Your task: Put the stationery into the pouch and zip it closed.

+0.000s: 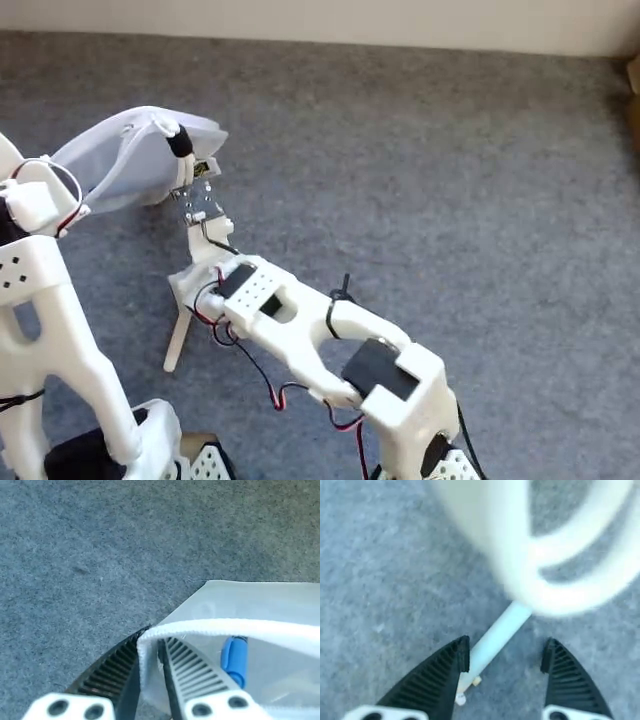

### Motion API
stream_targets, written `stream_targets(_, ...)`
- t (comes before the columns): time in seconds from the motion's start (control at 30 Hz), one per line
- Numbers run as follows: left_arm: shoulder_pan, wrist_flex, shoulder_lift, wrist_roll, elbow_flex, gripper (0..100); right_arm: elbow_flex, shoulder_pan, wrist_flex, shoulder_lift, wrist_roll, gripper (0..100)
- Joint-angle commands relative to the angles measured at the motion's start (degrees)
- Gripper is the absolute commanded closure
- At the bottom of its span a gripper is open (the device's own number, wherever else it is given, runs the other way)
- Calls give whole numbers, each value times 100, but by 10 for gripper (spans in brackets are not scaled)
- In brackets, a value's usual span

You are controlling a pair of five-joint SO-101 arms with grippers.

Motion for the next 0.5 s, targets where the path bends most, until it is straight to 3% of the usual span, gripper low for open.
stream_targets(0.0, -136, -44, -84, 9, -84, 993, -532, 198, 75, 154, -44, 773)
stream_targets(0.2, -136, -88, -84, 0, 13, 993, -1534, 277, 1297, 611, -70, 892)
stream_targets(0.47, -136, -88, -84, 0, 22, 993, -3055, 295, 3204, 1499, -18, 900)
